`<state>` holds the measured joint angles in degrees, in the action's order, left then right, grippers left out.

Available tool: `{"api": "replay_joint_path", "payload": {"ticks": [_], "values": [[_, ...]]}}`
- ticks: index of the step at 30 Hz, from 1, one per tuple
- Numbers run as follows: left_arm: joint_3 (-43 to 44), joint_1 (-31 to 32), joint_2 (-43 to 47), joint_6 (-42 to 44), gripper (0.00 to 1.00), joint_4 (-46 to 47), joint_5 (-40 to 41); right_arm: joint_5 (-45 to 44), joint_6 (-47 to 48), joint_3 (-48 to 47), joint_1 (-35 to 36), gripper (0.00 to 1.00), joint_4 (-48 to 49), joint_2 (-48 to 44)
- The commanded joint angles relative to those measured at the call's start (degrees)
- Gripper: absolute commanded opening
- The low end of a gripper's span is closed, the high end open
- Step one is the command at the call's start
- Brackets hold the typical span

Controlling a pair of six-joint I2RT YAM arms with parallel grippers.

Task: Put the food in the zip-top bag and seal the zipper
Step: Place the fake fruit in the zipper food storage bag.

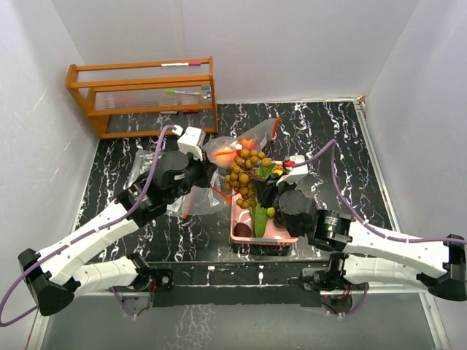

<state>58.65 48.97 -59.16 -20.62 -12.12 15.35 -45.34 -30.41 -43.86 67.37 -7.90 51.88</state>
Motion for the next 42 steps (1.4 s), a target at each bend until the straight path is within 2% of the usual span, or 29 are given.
{"api": "replay_joint_path", "payload": {"ticks": [1, 5, 7, 15, 20, 26, 35, 42], "values": [[-1.59, 0.07, 0.72, -0.35, 0.00, 2.79, -1.31, -5.17, 2.06, -5.18, -0.05, 0.08, -4.05, -1.63], [-2.43, 0.07, 0.60, -0.18, 0.00, 3.32, -0.96, -7.73, 2.38, -8.58, -0.06, 0.08, -12.12, 0.17], [-2.76, 0.03, -0.03, 0.03, 0.00, 3.44, -0.77, -5.53, 2.82, -9.16, -0.05, 0.08, -11.98, -0.85], [-5.60, 0.07, -2.53, -0.10, 0.00, 6.84, -0.91, 4.85, 8.11, -8.85, -0.05, 0.08, 2.30, -9.71], [-5.46, 0.06, -3.40, -0.12, 0.00, 7.54, -1.42, 11.95, 9.89, -8.91, -0.06, 0.08, 7.12, -10.57], [-4.44, 0.02, -3.15, -0.24, 0.00, 7.53, -1.93, 17.75, 8.28, -3.54, -0.09, 0.08, 15.88, -10.73], [-2.20, 0.07, -0.27, -1.12, 0.00, 6.97, -4.41, 22.46, 4.97, 5.41, -0.06, 0.08, 30.40, -10.30], [-1.96, 0.03, 1.76, -2.29, 0.00, 6.91, -5.57, 19.76, 2.51, 11.57, -0.05, 0.08, 37.06, -6.56]]}}
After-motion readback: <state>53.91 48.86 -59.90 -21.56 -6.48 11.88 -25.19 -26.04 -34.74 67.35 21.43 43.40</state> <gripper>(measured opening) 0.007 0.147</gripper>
